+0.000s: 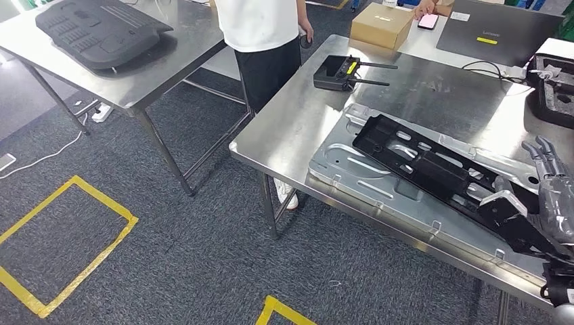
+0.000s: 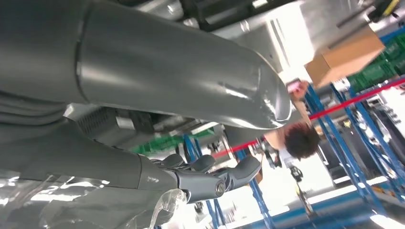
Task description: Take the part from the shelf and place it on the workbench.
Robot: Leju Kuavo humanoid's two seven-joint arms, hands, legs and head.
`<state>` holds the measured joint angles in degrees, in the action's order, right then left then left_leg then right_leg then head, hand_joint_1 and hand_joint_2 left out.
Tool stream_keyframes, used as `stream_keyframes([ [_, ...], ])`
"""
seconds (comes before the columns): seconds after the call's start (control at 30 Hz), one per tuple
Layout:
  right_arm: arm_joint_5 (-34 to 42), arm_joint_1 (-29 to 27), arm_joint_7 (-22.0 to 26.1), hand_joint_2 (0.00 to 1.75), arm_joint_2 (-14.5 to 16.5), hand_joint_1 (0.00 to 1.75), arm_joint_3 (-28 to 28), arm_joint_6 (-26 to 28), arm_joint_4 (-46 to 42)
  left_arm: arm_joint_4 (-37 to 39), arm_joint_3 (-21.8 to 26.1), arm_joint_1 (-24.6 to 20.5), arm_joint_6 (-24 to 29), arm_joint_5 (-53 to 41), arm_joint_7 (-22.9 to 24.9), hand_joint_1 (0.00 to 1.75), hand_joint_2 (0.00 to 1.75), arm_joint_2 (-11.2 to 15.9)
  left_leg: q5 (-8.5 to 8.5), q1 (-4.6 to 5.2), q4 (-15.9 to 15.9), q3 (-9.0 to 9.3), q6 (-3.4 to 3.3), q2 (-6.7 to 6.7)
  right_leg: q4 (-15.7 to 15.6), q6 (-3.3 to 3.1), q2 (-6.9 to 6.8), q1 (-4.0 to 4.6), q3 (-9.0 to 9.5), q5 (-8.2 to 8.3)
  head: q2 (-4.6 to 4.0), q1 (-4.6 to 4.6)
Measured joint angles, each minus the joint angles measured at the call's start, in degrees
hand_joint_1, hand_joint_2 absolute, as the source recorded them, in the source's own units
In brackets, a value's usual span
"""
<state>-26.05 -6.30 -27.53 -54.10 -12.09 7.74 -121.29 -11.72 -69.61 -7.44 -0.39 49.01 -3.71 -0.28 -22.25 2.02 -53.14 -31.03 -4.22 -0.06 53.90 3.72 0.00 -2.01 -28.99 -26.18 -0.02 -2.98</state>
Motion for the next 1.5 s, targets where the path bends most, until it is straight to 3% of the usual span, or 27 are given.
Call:
stream_keyframes([
  [0.07,-0.12,-0.46,0.48,0.00,0.77,0.00,0.43,0.55,0.24,0.00,0.00,0.06,0.00,0.09,-0.05,0.00,0.00,0.01,-0.16,-0.15,-0.38,-0.39,0.50,-0.03,0.02,-0.71,-0.03,-0.07,-0.35,0.41,0.00,-0.02],
  [0.1,-0.02,-0.67,0.80,0.00,1.19,0.00,0.61,0.97,0.41,0.00,0.00,0.09,0.00,0.14,-0.08,0.00,0.00,0.00,-1.14,-0.30,-1.58,-0.92,0.89,-0.06,-0.01,-1.09,-0.09,-0.12,-0.52,0.66,0.00,-0.03],
  [0.13,0.13,-1.01,1.23,0.00,1.68,0.00,0.76,1.53,0.68,0.00,0.00,0.09,0.00,0.18,-0.10,0.00,0.00,-0.01,-2.84,-0.50,-3.97,-1.91,1.31,-0.07,-0.06,-1.45,-0.15,-0.20,-0.75,0.90,0.00,-0.03],
  [0.2,0.57,-2.05,2.54,0.00,3.06,0.00,1.19,2.98,1.66,0.00,0.00,0.07,0.00,0.21,-0.11,0.00,0.00,-0.05,-7.44,-0.96,-11.85,-5.06,2.09,-0.08,-0.05,-1.81,-0.24,-0.20,-1.32,1.29,0.00,-0.04],
  [0.27,1.04,-3.45,4.24,0.00,4.79,0.00,1.94,4.83,3.26,0.00,0.00,0.12,-0.01,0.22,-0.01,0.00,0.00,-0.07,-9.93,-1.30,-17.88,-7.24,2.40,-0.08,-0.03,-1.80,-0.27,-0.20,-1.94,1.69,0.00,-0.03],
  [0.3,1.33,-4.13,5.02,0.00,5.60,0.00,2.42,5.79,4.18,0.00,0.00,0.16,-0.01,0.23,0.08,0.00,0.00,-0.08,-9.58,-1.37,-17.69,-6.76,2.38,-0.08,-0.03,-1.73,-0.26,-0.21,-2.20,1.88,0.00,-0.03],
  [0.33,1.68,-4.73,5.66,0.00,6.33,0.00,2.91,6.68,5.11,0.00,0.00,0.17,-0.01,0.24,0.16,0.00,0.00,-0.08,-8.26,-1.39,-14.98,-5.05,2.23,-0.09,-0.03,-1.64,-0.23,-0.21,-2.40,2.07,0.00,-0.03],
  [0.4,2.54,-5.60,6.67,0.00,7.63,0.00,3.83,8.28,7.02,0.00,0.00,0.07,0.00,0.26,0.26,0.00,0.00,-0.05,-4.85,-1.23,-5.60,0.26,1.58,-0.20,-0.05,-1.34,-0.17,-0.20,-2.62,2.40,0.00,-0.03],
  [0.47,3.47,-6.26,7.69,0.00,8.85,0.00,4.68,9.69,9.11,0.00,0.00,-0.06,-0.01,0.27,0.31,0.00,0.00,-0.02,-3.12,-0.86,0.13,3.20,1.06,-0.28,-0.12,-0.85,-0.19,-0.21,-2.75,2.75,0.00,-0.06],
  [0.57,5.13,-7.03,9.04,0.00,10.45,0.00,6.14,11.08,12.43,0.00,0.00,-0.09,-0.02,0.37,0.32,0.00,0.00,-0.02,-2.25,-0.63,1.13,3.06,0.43,-0.19,-0.51,0.24,-0.22,-0.32,-2.87,3.30,0.00,-0.11],
  [0.6,5.78,-7.19,9.41,0.00,11.01,0.00,6.64,11.45,13.69,0.00,0.00,-0.13,-0.02,0.43,0.31,0.00,0.00,-0.03,-1.74,-0.70,1.52,2.94,0.06,-0.13,-0.05,0.51,-0.20,-0.32,-3.14,2.71,0.00,-0.08],
  [0.67,6.87,-7.40,10.05,0.00,11.93,0.00,7.56,12.13,16.26,0.00,0.02,-0.17,0.03,0.56,0.27,0.00,0.00,-0.03,-0.71,-0.84,2.14,2.57,-0.69,0.00,4.38,0.70,-0.13,-0.32,-4.98,-0.84,0.00,-0.05],
  [0.73,8.12,-7.51,10.69,0.00,12.98,0.00,8.63,12.66,18.96,0.00,0.02,-0.09,0.15,0.67,0.24,0.00,0.00,-0.01,-0.12,-0.61,2.13,1.81,-1.10,0.03,12.45,0.84,-0.08,-0.23,-7.98,-5.40,0.00,-0.04],
  [0.77,8.98,-7.56,11.07,0.00,13.55,0.00,9.24,12.89,20.38,0.00,0.02,-0.04,0.21,0.73,0.24,0.00,0.00,-0.02,0.14,-0.50,2.09,1.44,-1.15,0.03,15.25,0.91,-0.06,-0.21,-8.82,-6.53,0.00,-0.04],
  [0.8,10.04,-7.60,11.67,0.00,14.22,0.00,9.90,13.11,21.90,0.00,0.02,-0.01,0.16,0.79,0.24,0.00,0.00,-0.03,0.36,-0.42,2.02,1.08,-1.15,0.02,15.93,0.97,-0.06,-0.20,-8.61,-6.56,0.00,-0.04],
  [0.83,11.21,-7.58,12.46,0.00,14.86,0.00,10.54,13.38,23.43,0.00,0.02,0.01,0.11,0.83,0.24,0.00,0.00,-0.05,0.55,-0.40,1.91,0.78,-1.09,0.01,14.19,1.02,-0.08,-0.21,-7.24,-5.56,0.00,-0.04],
  [0.9,14.52,-7.25,14.90,0.00,16.27,0.00,11.89,14.17,27.01,0.00,0.02,0.01,0.00,0.91,0.25,0.00,0.00,-0.09,0.73,-0.41,1.35,0.22,-0.86,0.01,5.71,1.06,-0.18,-0.27,-2.14,-2.52,0.00,-0.02],
  [0.97,18.40,-6.45,18.08,0.00,17.81,0.00,13.37,15.07,31.35,0.00,0.02,-0.05,0.00,0.99,0.27,0.00,0.00,-0.16,0.86,-0.30,0.68,-0.28,-0.44,0.01,-0.31,0.59,-0.11,-0.03,1.10,-0.70,0.00,-0.02],
  [1.07,24.26,-4.30,23.27,0.00,20.64,0.00,16.23,15.69,39.24,0.00,0.02,-0.10,0.00,1.02,0.28,0.00,0.00,-0.30,1.21,-0.50,0.38,-0.68,0.54,0.00,-0.99,-0.69,0.09,0.38,1.09,0.11,0.00,-0.04],
  [1.13,27.93,-2.45,26.24,0.00,22.73,0.00,18.29,15.42,45.40,0.00,0.02,-0.10,0.00,0.96,0.29,0.00,0.00,-0.38,-0.58,-0.78,-1.83,-1.74,1.30,-0.06,-1.11,-1.51,-0.05,0.29,0.69,0.75,0.00,-0.07],
  [1.23,32.68,0.48,30.80,0.00,26.45,0.00,21.61,13.98,56.04,0.00,0.02,0.02,0.00,0.70,0.37,0.00,0.00,-0.54,-7.52,-1.38,-13.33,-6.32,2.42,-0.09,-1.10,-2.13,-0.20,0.16,-0.70,1.79,0.00,-0.10],
  [1.27,33.83,1.25,31.90,0.00,27.72,0.00,22.62,13.39,59.48,0.00,0.02,0.04,0.00,0.56,0.43,0.00,0.00,-0.55,-9.04,-1.57,-16.72,-7.47,2.68,-0.09,-1.09,-2.13,-0.18,0.15,-1.22,2.12,0.00,-0.10],
  [1.3,34.68,1.98,32.79,0.00,29.02,0.00,23.59,12.80,62.86,0.00,0.02,0.04,0.00,0.40,0.50,0.00,0.00,-0.55,-9.52,-1.72,-18.09,-7.60,2.86,-0.09,-1.08,-2.05,-0.14,0.13,-1.66,2.44,0.00,-0.10],
  [1.33,35.41,2.67,33.53,0.00,30.27,0.00,24.51,12.23,66.27,0.00,0.02,0.04,0.00,0.27,0.60,0.00,0.00,-0.55,-8.84,-1.83,-16.68,-6.33,2.93,-0.08,-1.07,-1.93,-0.10,0.10,-2.03,2.73,0.00,-0.10],
  [1.43,36.83,4.68,35.10,0.00,33.47,0.00,26.73,10.86,75.30,0.00,0.02,-0.12,0.00,0.03,1.00,0.00,0.00,-0.55,-4.46,-1.81,-3.12,2.07,2.66,-0.23,-1.07,-1.31,0.06,0.04,-2.65,3.46,0.00,-0.10],
  [1.5,37.33,5.81,35.52,0.00,35.06,0.00,27.72,10.40,79.86,0.00,0.02,-0.22,0.00,-0.01,1.12,0.00,0.00,-0.55,-3.30,-1.48,1.35,4.46,2.23,-0.32,-1.09,-0.68,0.10,0.08,-2.84,3.94,0.00,-0.08],
])
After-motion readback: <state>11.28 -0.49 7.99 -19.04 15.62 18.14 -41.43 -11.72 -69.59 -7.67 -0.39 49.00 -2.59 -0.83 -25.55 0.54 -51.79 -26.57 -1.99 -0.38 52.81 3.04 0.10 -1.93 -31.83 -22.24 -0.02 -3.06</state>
